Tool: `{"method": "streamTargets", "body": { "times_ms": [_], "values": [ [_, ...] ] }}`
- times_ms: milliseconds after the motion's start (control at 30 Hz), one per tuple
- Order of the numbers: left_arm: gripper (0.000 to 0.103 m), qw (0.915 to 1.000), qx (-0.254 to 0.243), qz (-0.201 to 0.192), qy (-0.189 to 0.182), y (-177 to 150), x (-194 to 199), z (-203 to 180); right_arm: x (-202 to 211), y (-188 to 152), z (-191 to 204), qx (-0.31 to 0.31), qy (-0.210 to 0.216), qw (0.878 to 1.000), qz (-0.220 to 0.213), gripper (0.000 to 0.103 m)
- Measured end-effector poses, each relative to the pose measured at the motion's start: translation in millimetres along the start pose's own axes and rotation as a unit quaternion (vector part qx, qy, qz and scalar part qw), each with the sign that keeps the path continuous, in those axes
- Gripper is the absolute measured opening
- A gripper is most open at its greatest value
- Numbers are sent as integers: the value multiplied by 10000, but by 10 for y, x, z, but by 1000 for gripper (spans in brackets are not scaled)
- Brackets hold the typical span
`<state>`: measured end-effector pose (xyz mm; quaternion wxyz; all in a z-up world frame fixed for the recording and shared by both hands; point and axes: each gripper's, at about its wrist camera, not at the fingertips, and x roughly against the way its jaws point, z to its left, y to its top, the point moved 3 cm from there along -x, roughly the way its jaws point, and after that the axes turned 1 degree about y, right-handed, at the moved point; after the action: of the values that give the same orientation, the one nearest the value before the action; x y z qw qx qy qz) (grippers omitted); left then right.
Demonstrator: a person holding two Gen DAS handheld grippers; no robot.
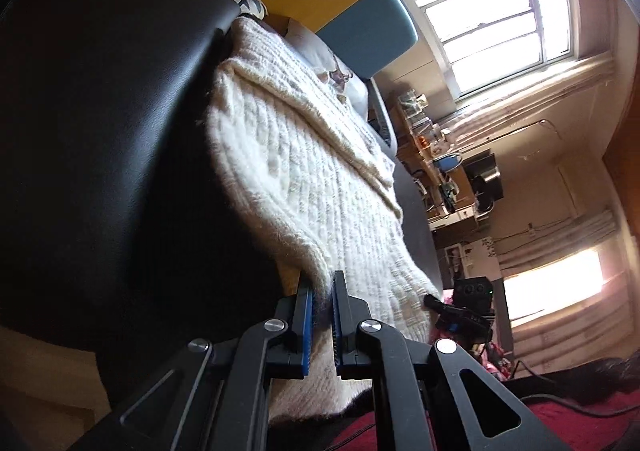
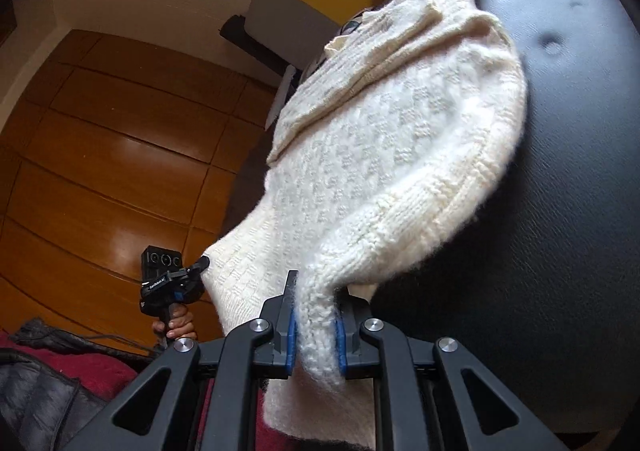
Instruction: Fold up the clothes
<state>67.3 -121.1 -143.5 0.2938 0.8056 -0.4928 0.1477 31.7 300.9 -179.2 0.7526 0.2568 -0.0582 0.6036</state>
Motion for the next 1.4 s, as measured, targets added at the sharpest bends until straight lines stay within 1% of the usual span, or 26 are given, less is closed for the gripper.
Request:
{"method": "streamTargets", "body": {
  "times_ms": [100, 167, 233, 267, 300, 367, 400, 433, 500, 533, 600, 667, 733, 800, 833, 933, 1000, 1067, 1133, 1167, 1233, 1333, 1400],
  "values": [
    [8, 9990, 57, -212, -397, 273, -12, -96, -69, 358, 117, 70, 184, 9995, -256, 13],
    [8, 9977, -13, -361, -573, 547, -56, -187, -63, 661, 152, 132, 183, 9988, -429, 13],
    [8, 9959, -59, -541, -726, 908, -135, -253, -89, 1025, 157, 181, 179, 9976, -639, 13],
    [8, 9945, -16, -624, -838, 1114, -193, -266, -60, 1224, 116, 172, 103, 9970, -745, 13],
    [8, 9944, 68, -687, -799, 1338, -299, -250, -33, 1410, 32, 70, -6, 9962, -871, 13],
    [8, 9938, 237, -814, -719, 1786, -511, -216, -44, 1782, -245, -399, -219, 9924, -1147, 13],
    [8, 9935, 328, -869, -659, 2004, -624, -190, -55, 1952, -395, -652, -318, 9896, -1245, 15],
    [8, 9941, 467, -867, -453, 2185, -779, -102, -81, 2044, -541, -890, -380, 9877, -1228, 16],
    [8, 9931, 853, -805, -71, 2507, -1113, 139, -117, 2038, -607, -941, -400, 9877, -1185, 18],
    [8, 9920, 1065, -670, 130, 2569, -1275, 285, -135, 2035, -640, -967, -410, 9876, -1163, 14],
    [8, 9870, 1465, -409, 516, 2681, -1588, 568, -171, 2029, -707, -1018, -431, 9875, -1120, 14],
    [8, 9847, 1585, -319, 652, 2658, -1742, 741, -207, 2023, -773, -1070, -451, 9874, -1077, 14],
    [8, 9845, 1652, -391, 447, 2621, -1737, 794, -243, 2017, -840, -1121, -471, 9872, -1034, 13],
    [8, 9852, 1607, -397, 444, 2573, -1716, 792, -278, 2010, -906, -1173, -491, 9869, -990, 13],
    [8, 9865, 1507, -378, 521, 2529, -1701, 768, -296, 2007, -939, -1198, -501, 9868, -968, 13],
    [8, 9896, 1239, -302, 667, 2303, -1599, 700, -335, 1977, -1028, -1271, -524, 9864, -905, 13],
    [8, 9888, 1365, -249, 540, 2101, -1474, 733, -239, 1802, -1002, -1350, -424, 9858, -899, 13],
    [9, 9881, 1454, -217, 459, 1890, -1342, 736, -158, 1659, -924, -1475, -154, 9843, -955, 18],
    [9, 9879, 1445, -222, 519, 1684, -1188, 695, -77, 1517, -847, -1598, 116, 9819, -1010, 30],
    [10, 9879, 1431, -232, 553, 1589, -1110, 672, -35, 1446, -808, -1659, 251, 9803, -1038, 32],
    [11, 9883, 1385, -283, 564, 1448, -960, 625, 3, 1327, -708, -1622, 388, 9804, -1050, 42],
    [20, 9868, 1527, -298, 454, 1337, -815, 594, -129, 1287, -581, -1478, 430, 9843, -867, 48],
    [34, 9862, 1584, -363, 322, 1286, -742, 536, -250, 1286, -506, -1393, 448, 9867, -709, 49]
  ]
}}
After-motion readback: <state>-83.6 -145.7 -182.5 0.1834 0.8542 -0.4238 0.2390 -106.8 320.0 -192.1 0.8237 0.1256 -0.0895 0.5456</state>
